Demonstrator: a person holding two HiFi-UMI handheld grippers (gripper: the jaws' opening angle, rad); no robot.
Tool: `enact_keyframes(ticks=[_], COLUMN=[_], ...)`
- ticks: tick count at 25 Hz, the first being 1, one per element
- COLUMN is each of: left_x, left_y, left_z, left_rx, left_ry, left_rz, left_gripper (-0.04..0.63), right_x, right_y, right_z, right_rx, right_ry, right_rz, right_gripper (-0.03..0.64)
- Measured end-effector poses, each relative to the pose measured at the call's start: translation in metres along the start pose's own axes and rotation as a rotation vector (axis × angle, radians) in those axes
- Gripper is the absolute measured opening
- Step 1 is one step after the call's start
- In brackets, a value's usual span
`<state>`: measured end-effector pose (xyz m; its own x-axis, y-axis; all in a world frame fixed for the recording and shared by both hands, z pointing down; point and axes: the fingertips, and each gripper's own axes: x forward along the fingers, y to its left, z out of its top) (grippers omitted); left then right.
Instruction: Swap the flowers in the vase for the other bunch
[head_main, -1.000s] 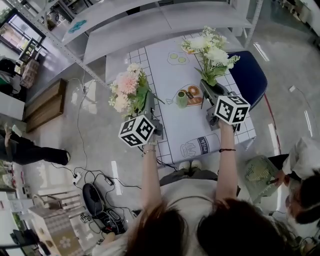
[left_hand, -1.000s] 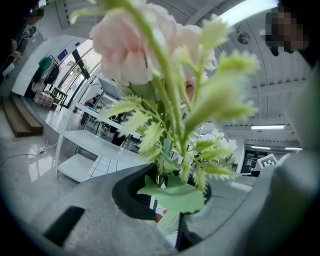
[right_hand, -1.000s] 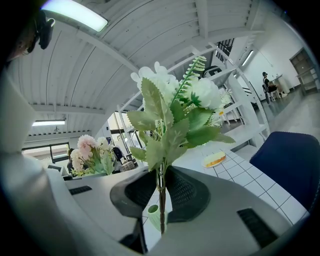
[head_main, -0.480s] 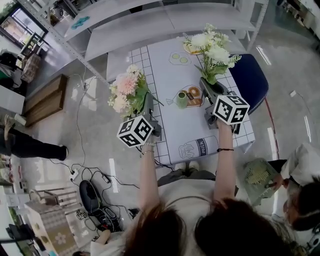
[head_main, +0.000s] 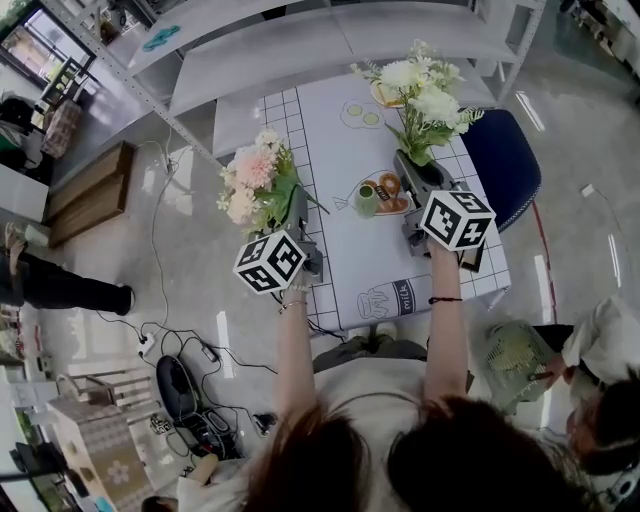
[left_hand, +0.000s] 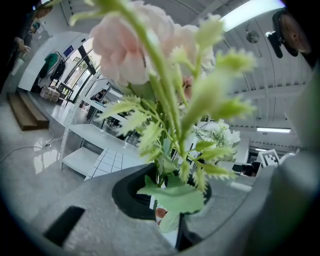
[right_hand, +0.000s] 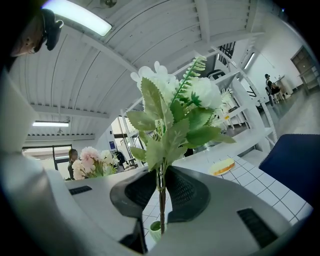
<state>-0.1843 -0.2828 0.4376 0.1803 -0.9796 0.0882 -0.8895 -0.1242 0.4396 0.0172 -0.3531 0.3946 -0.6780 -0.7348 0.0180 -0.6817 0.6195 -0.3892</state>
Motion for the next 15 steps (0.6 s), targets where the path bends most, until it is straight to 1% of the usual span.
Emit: enact_keyframes(ticks=[7,15], left_x=[0.002,0.003], left_y=[0.005,0.009], left_z=[-0.002,-0.003], left_rx=[-0.011,-0.018], left_ry=[0.004,0.012], left_rz=[0.000,-0.005], left_gripper=[0.055,0.055], right_x=[0.007,0.017], right_y=[0.005,0.015], right_z=[0.000,0.005], right_rx=[-0.005,-0.010], right_ry=[-0.007,-0.047], right_rz=[0.013,0.034], right_gripper=[0.056,0.056])
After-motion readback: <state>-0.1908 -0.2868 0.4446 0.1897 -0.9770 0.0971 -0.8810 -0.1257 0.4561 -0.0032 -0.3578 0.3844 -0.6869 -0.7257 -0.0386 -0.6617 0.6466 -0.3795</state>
